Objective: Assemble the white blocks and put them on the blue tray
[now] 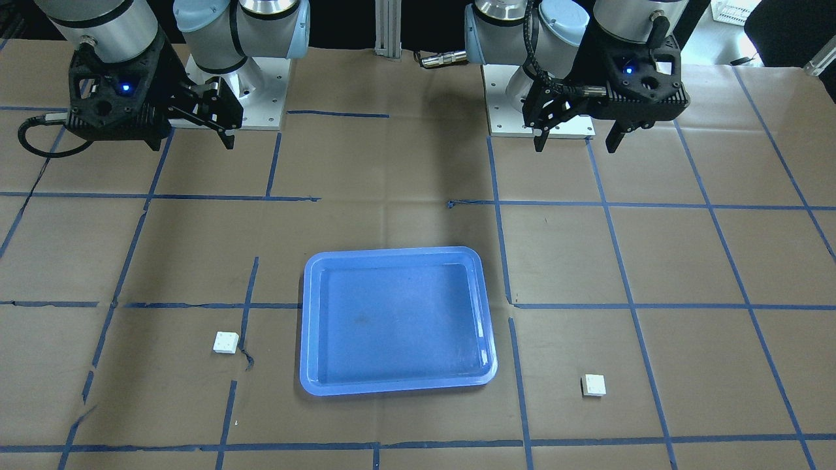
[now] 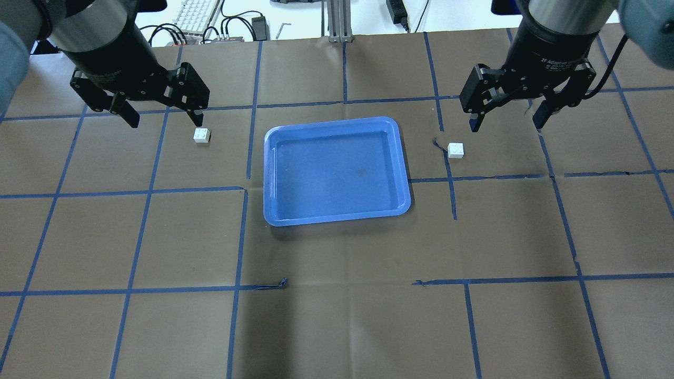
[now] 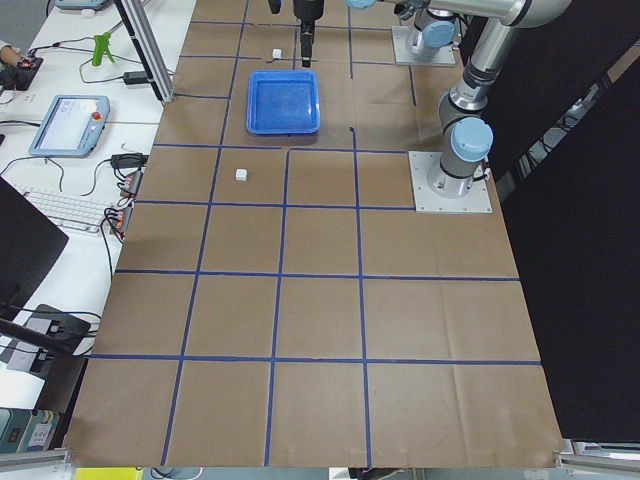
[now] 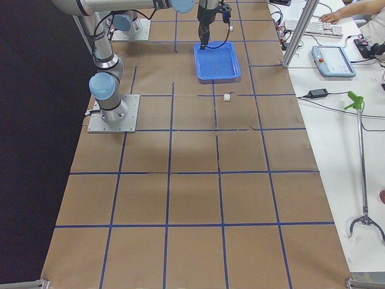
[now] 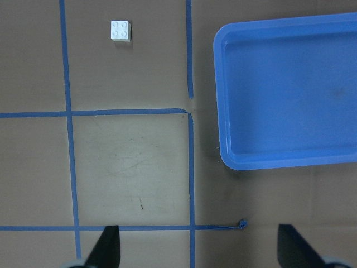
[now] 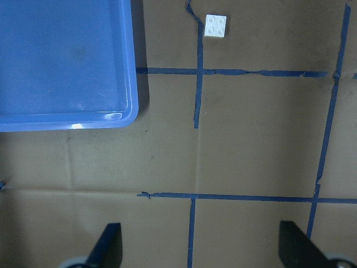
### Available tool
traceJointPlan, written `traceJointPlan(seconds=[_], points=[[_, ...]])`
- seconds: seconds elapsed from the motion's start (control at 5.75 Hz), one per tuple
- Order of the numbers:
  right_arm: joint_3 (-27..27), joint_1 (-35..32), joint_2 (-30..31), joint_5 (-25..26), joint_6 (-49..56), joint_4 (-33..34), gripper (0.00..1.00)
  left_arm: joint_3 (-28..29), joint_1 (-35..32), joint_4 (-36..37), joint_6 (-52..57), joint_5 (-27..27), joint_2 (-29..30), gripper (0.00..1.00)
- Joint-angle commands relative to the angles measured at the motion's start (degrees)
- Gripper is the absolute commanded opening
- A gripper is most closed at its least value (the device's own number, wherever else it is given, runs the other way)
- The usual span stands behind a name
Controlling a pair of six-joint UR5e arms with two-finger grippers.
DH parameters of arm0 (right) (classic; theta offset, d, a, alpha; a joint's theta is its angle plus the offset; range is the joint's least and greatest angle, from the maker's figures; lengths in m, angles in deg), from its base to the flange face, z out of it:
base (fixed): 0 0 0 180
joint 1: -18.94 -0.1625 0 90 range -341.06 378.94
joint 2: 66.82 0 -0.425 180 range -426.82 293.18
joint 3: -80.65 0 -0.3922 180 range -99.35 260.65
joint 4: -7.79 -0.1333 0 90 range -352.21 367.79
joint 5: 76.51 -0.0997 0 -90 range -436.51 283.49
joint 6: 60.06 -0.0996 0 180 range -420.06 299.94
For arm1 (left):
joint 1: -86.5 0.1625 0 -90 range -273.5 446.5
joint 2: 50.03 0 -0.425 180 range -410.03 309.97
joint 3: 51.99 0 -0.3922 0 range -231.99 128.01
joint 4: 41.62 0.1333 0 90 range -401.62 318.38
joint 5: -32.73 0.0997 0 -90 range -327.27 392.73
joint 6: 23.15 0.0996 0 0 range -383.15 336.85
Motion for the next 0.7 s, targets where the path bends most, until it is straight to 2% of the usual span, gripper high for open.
traceJointPlan(seconds=[0.0, 0.52], points=[[0.0, 0.0, 0.0, 0.1, 0.1, 0.0, 1.00, 0.0, -0.1, -0.1, 0.0, 0.0, -0.1, 0.99], [0.1, 0.0, 0.0, 0.7, 0.2, -0.6, 1.00, -0.1, 0.2, 0.0, 1.1, -0.1, 0.2, 0.99]])
